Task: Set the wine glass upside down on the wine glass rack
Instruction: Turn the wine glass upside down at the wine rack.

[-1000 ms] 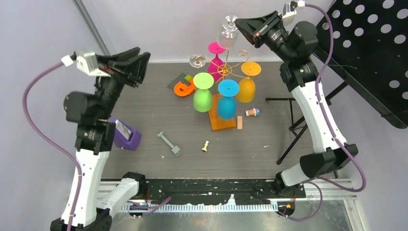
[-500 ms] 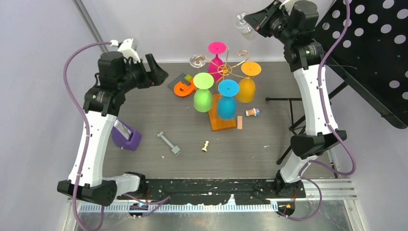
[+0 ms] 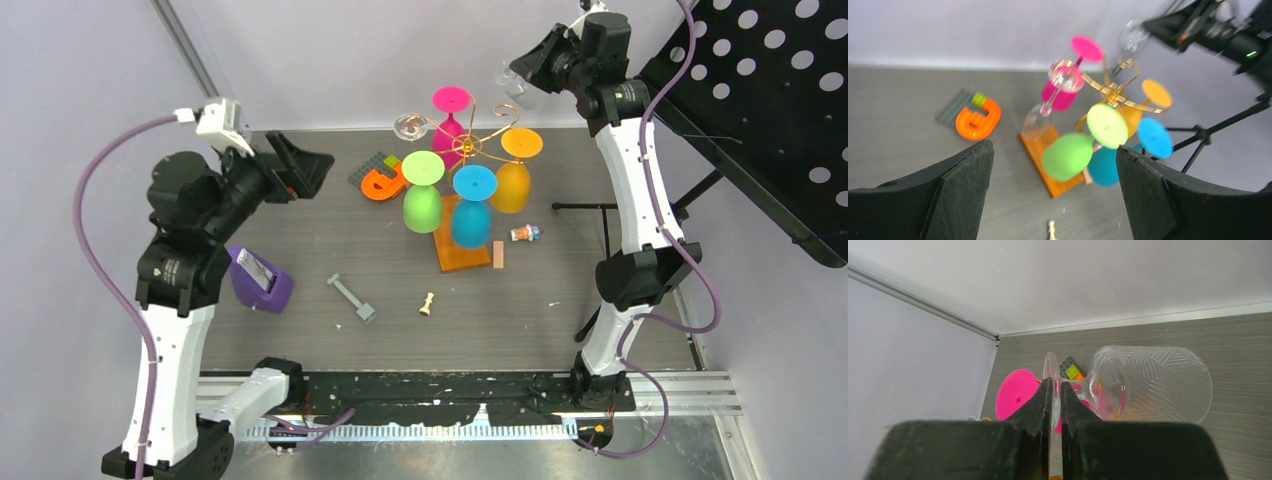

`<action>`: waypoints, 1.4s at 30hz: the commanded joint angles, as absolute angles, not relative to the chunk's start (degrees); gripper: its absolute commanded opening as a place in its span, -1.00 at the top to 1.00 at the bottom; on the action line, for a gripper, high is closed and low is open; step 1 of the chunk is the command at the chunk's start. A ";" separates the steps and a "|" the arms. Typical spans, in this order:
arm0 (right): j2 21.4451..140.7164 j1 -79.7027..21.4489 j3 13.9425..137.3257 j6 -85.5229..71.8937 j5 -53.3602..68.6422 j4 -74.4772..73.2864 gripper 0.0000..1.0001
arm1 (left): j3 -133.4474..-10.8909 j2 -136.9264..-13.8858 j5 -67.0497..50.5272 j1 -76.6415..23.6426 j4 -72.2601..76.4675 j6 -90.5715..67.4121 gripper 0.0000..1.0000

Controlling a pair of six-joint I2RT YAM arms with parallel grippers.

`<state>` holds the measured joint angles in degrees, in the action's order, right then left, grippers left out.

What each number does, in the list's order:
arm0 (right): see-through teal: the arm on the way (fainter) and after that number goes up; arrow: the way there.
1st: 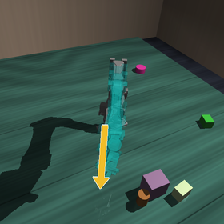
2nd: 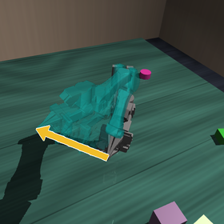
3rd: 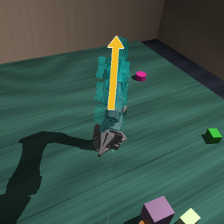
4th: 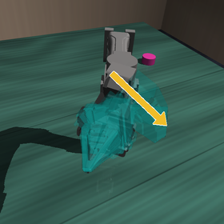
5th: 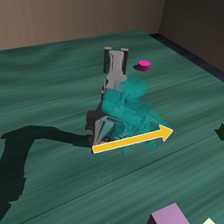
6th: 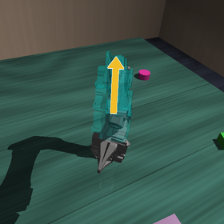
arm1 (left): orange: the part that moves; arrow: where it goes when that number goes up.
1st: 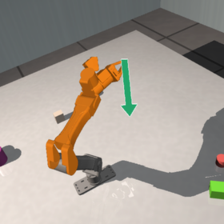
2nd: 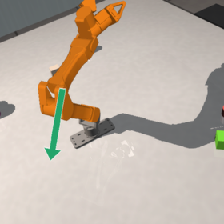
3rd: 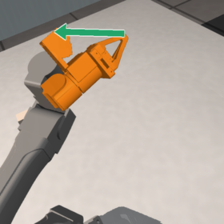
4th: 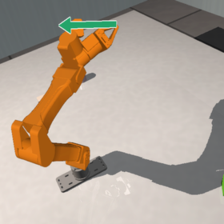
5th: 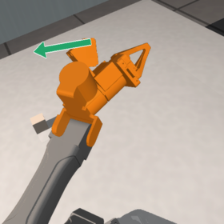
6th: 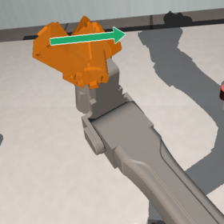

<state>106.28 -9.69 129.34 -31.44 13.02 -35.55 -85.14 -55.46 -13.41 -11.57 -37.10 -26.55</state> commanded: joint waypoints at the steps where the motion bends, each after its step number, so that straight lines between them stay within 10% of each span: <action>1: 105.64 -9.26 132.00 -30.58 16.29 -30.82 0.89 | -94.97 -61.31 -17.25 -11.83 -34.09 -25.31 -0.78; 42: 105.69 -7.74 123.20 -34.59 34.08 -28.95 0.89 | -129.51 -98.56 -9.84 -36.29 -43.23 -11.02 -0.24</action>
<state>110.30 -8.14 123.61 -33.39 32.25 -33.41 -128.88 -98.26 -12.82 -35.64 -43.16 -13.32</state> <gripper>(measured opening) 0.101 0.630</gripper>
